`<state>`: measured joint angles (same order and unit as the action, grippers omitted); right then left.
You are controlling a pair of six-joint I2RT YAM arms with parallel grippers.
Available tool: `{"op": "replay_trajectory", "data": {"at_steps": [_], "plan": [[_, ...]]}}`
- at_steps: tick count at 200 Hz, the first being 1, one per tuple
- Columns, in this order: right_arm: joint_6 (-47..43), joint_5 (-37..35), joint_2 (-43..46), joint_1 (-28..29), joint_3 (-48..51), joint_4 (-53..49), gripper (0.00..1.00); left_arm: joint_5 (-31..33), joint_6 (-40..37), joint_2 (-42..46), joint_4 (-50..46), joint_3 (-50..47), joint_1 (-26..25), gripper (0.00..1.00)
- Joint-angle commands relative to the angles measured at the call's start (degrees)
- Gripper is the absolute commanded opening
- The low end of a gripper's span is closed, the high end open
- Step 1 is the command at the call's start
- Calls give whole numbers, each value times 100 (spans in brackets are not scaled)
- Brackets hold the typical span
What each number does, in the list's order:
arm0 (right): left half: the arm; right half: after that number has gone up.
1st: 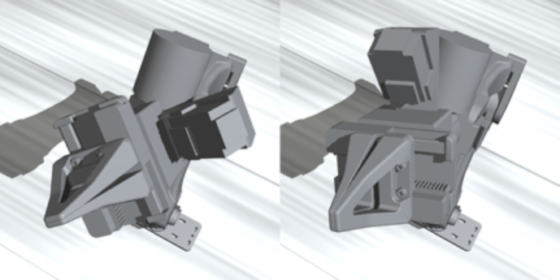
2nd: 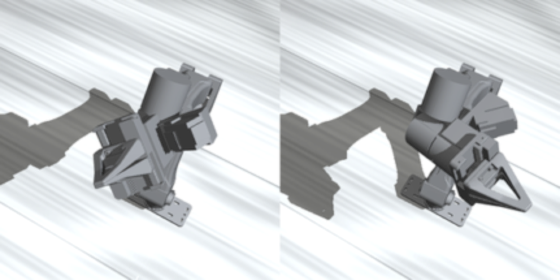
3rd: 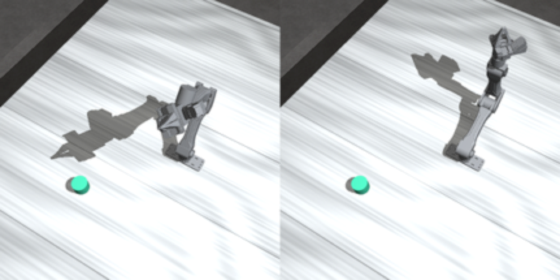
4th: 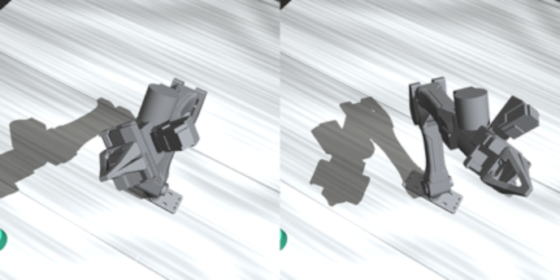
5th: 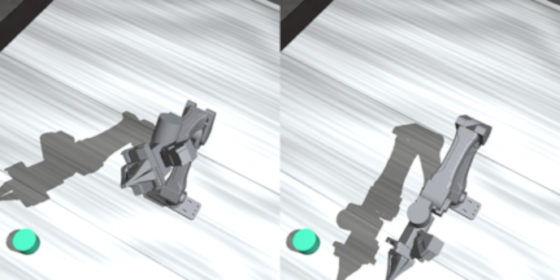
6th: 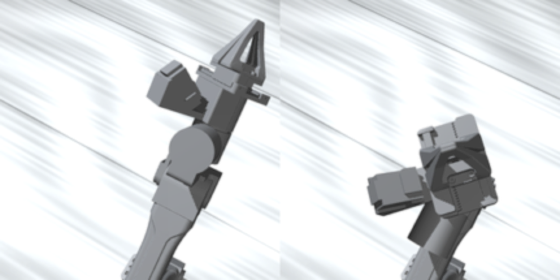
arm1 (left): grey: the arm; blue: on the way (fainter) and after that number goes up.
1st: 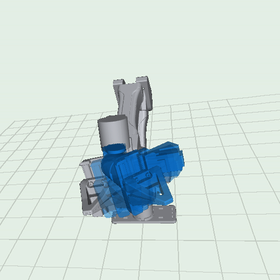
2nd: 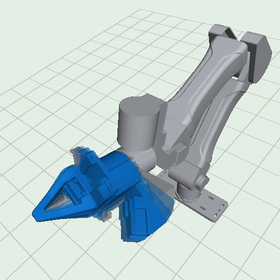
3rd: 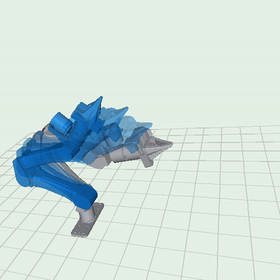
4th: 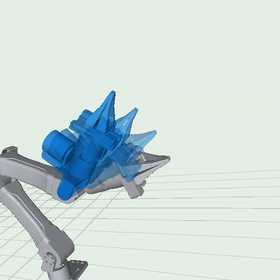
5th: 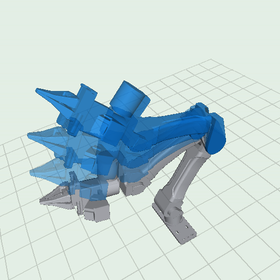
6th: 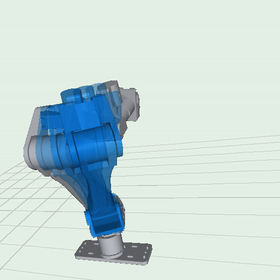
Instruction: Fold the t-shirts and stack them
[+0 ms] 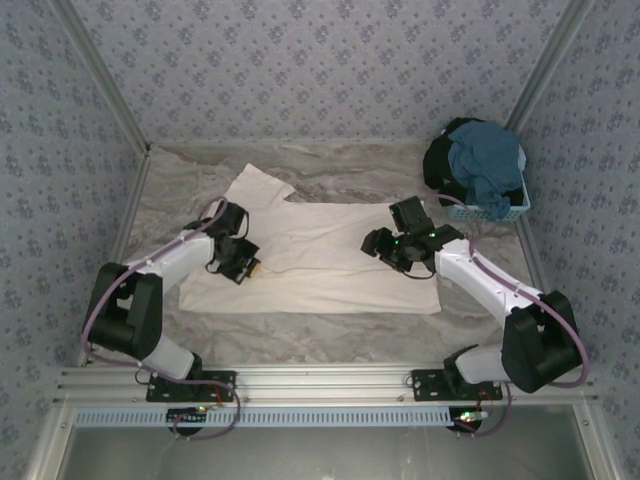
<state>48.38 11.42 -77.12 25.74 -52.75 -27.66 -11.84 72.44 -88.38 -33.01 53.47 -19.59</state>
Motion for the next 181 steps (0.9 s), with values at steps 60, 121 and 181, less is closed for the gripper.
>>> {"op": "replay_trajectory", "data": {"at_steps": [60, 121, 181], "plan": [[56, 60, 199, -103, 98, -233, 57, 712, -2132, -1717, -1616, 2308, -597, 0], [83, 326, 156, -216, 142, -244, 59, 1277, -3031, -2664, -2532, 3316, -914, 10], [227, -394, 603, -653, 560, -652, 56, 2180, -2885, -1389, -2521, 3108, -861, 52]]}}
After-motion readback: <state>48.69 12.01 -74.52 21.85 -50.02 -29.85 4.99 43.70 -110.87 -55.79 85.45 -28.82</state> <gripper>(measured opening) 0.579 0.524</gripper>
